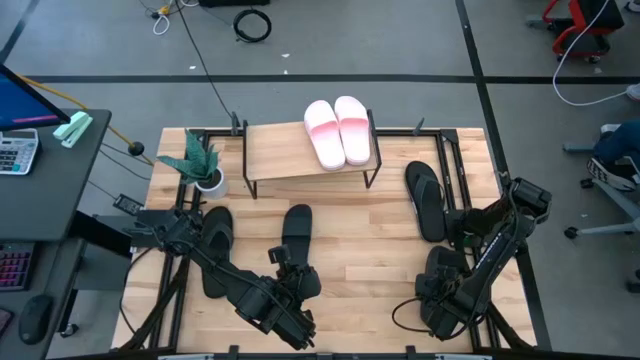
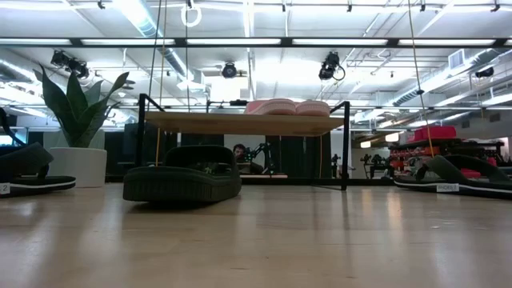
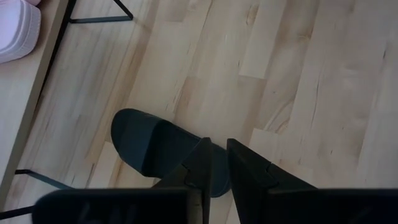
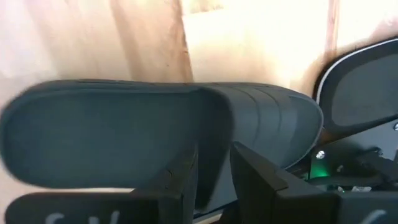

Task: Pick and place slides into the shelf
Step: Put the right black slide on the shelf

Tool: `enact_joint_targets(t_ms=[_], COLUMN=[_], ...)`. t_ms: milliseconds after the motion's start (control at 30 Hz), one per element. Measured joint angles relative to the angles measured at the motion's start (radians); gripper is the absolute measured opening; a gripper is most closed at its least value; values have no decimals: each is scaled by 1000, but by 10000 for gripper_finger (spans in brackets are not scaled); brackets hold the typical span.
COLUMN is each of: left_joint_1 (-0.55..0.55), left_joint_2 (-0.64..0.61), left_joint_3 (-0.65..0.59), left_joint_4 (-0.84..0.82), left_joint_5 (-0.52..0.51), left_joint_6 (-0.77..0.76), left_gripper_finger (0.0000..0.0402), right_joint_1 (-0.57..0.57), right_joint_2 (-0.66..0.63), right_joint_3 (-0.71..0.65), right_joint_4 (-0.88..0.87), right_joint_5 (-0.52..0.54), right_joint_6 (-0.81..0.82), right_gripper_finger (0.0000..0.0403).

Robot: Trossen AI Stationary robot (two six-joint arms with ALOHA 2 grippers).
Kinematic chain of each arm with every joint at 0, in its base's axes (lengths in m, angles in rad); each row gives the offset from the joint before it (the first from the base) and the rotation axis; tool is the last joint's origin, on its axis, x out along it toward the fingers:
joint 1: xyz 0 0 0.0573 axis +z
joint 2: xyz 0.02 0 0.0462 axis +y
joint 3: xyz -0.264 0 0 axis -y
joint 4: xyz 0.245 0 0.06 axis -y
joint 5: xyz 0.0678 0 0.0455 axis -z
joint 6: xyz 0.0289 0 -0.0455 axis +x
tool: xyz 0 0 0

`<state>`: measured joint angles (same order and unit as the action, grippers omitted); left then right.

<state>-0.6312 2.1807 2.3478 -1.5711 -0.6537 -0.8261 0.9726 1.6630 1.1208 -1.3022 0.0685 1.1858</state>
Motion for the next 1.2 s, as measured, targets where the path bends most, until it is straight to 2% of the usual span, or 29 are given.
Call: enact_joint_targets(t_ms=[400, 533, 667, 767, 867, 933, 1033, 1133, 1200], left_joint_1=[-1, -1, -1, -1, -2, -2, -3, -6, -12], left_joint_2=[0, 0, 0, 0, 0, -1, -1, -1, -1], left_joint_3=[0, 0, 0, 0, 0, 0, 0, 0, 0], left_joint_4=[0, 0, 0, 0, 0, 0, 0, 0, 0], left_joint_5=[0, 0, 0, -9, -11, -11, -12, -11, -6], left_joint_6=[0, 1, 0, 1, 2, 10, 27, 27, 29], left_gripper_finger=[57, 52, 36, 17, 5, 8, 21, 25, 22], right_joint_1=[0, 0, 0, 1, 1, 1, -1, -2, -8], right_joint_2=[0, 0, 0, 2, 2, 1, 0, 0, -1], right_joint_3=[-91, -93, -89, -60, 22, 97, 224, 333, 379], right_joint_4=[-22, -22, -26, -46, -50, -63, -76, -78, -56], right_joint_5=[61, 61, 63, 73, 130, 186, 340, 554, 739], right_joint_6=[25, 28, 66, 85, 95, 78, 63, -44, -144], right_gripper_finger=[94, 68, 15, 13, 8, 7, 7, 5, 5])
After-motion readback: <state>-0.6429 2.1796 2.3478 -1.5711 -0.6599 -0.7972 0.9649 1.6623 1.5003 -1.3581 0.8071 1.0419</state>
